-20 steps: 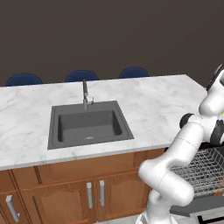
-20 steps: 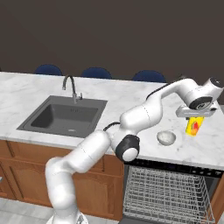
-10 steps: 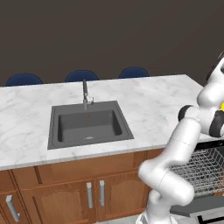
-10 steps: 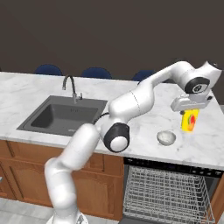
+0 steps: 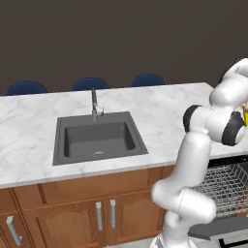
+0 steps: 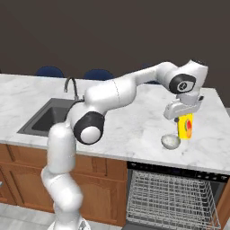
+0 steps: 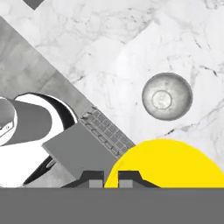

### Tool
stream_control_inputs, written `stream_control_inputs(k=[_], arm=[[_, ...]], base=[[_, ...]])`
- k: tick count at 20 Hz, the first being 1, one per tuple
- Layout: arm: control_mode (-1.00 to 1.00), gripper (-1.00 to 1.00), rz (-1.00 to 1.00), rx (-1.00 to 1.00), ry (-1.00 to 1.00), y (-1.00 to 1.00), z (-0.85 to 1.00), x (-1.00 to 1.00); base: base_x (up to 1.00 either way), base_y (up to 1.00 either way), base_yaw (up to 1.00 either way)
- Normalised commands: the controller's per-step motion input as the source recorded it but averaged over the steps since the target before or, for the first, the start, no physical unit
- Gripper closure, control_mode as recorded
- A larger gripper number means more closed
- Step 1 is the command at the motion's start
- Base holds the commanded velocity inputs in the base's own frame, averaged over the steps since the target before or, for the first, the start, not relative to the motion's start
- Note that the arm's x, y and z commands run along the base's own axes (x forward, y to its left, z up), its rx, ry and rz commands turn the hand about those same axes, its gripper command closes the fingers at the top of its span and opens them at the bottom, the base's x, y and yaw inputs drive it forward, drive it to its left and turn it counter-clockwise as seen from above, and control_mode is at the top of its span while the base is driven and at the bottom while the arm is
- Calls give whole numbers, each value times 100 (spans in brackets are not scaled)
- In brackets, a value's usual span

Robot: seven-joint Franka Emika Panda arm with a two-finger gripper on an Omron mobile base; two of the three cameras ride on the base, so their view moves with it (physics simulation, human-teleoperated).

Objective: Pick up the cup and bowl from the counter, place them in the dishwasher, and close the dishwasher door.

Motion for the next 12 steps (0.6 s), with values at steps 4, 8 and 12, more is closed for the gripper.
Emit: stream_control_inputs(k=[4,8,12], arm=[[-100,100,7,-20,-14,69,-6,-70],[-100,100,1,-3,-16,28,0,-74],[-100,100,0,2,-18,8,0,-75]], base=[[0,0,0],[0,0,0],[0,0,0]])
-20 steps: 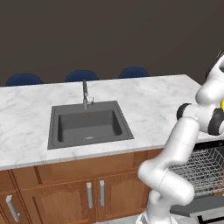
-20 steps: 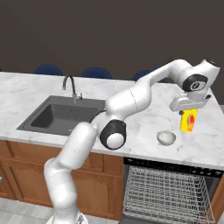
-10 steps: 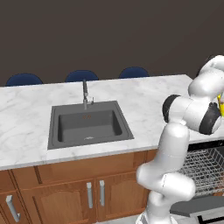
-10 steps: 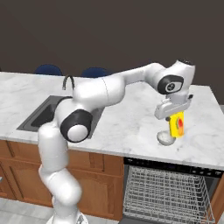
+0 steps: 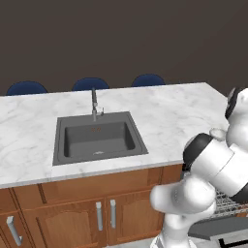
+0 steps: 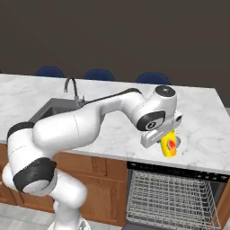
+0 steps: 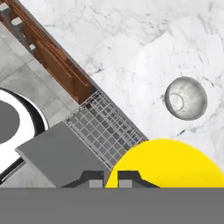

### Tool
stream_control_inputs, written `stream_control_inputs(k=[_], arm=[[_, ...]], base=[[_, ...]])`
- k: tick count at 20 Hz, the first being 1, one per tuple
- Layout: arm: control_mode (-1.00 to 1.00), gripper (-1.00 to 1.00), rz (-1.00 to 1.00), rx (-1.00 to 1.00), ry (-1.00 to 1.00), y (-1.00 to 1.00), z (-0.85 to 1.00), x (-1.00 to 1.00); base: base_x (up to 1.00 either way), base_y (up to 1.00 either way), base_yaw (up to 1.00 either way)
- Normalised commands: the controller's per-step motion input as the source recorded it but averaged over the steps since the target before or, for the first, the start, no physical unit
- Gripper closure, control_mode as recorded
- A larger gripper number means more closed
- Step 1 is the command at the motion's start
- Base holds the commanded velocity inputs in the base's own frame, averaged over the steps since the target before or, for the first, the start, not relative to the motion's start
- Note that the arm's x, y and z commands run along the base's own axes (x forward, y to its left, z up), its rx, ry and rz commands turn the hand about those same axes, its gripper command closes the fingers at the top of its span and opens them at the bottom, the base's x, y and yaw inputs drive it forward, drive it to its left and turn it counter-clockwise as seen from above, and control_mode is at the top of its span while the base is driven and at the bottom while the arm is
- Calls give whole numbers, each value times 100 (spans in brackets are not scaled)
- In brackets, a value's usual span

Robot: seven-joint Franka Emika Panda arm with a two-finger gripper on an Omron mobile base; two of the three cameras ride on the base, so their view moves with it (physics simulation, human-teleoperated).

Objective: Pick up the cup and bowl from the counter, place them in the dishwasher, and close the dishwasher door.

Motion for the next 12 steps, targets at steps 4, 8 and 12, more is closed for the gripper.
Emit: stream_control_inputs(k=[4,8,12], arm=[[-100,100,0,2,-16,0,2,-62],[-100,100,0,0,-12,4,5,-36],[-100,100,-1,3,-7,8,0,-29]], base=[[0,0,0],[0,0,0],[0,0,0]])
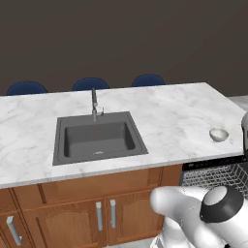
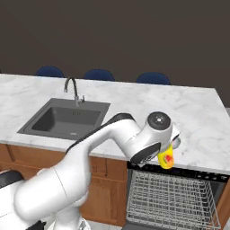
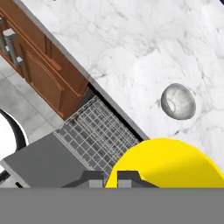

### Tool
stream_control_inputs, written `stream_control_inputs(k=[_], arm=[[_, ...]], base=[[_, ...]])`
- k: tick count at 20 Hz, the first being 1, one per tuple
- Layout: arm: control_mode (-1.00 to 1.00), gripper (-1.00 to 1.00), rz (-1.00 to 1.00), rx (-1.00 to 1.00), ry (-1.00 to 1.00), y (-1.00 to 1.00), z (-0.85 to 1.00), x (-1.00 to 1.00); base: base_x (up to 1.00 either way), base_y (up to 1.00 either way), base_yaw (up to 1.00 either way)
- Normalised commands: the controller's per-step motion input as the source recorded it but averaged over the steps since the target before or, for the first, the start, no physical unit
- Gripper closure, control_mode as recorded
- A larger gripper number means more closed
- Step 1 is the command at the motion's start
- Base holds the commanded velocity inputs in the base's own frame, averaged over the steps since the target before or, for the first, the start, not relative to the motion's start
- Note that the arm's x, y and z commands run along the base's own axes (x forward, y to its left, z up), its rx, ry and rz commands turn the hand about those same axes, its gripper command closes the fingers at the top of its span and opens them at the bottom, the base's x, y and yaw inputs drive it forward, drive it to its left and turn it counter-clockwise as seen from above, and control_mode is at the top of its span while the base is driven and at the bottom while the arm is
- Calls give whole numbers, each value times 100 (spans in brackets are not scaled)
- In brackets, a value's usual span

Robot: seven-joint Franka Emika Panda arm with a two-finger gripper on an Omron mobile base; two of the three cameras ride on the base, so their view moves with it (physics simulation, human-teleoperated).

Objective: Pick up the cup and bowl from the counter, place them in the dishwasher, and close the dishwasher door.

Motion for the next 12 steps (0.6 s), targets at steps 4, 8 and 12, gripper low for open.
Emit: stream_control_inputs(k=[4,8,12], arm=[[-100,100,-4,10,-5,3,0,-27],[-100,100,-1,7,-5,0,0,-15],[-100,100,0,0,-3,0,-1,-7]], base=[[0,0,0],[0,0,0],[0,0,0]])
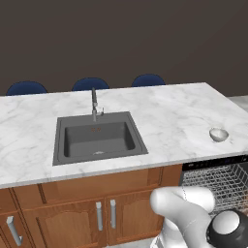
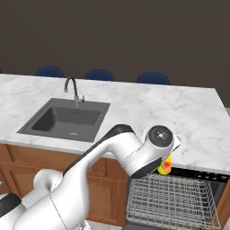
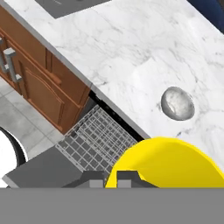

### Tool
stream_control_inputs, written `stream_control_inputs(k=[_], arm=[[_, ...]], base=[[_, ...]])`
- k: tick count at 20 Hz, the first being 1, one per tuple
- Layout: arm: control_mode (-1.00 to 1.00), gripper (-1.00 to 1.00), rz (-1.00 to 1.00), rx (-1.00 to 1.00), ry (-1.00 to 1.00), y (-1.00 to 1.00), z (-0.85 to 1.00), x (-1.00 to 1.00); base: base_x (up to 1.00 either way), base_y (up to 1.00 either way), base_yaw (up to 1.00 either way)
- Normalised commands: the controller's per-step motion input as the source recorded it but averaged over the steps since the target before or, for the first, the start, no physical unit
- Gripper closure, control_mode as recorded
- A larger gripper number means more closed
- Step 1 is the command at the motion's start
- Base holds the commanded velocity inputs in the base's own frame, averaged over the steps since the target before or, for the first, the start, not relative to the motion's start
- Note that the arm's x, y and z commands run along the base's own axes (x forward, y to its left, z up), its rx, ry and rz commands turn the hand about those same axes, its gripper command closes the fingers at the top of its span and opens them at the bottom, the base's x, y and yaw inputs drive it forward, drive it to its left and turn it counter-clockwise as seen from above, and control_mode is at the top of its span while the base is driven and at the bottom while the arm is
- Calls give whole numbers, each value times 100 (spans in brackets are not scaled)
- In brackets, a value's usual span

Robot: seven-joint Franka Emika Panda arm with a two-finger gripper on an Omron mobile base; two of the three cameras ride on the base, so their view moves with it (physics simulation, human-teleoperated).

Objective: Pick up the cup and bowl from the counter, place them in the dishwasher, and close the dishwasher door.

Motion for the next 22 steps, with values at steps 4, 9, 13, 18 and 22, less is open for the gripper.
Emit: stream_control_inputs(k=[4,9,13,18,22], arm=[[-100,100,5,-5,0,2,-13,0],[-100,100,12,-14,0,7,-32,0],[-100,100,15,-17,0,0,-38,-3],[-100,100,15,-14,0,0,-37,-9],[-100,100,14,-16,0,0,-47,-13]], base=[[0,0,0],[0,0,0],[0,0,0],[0,0,0],[0,0,0]])
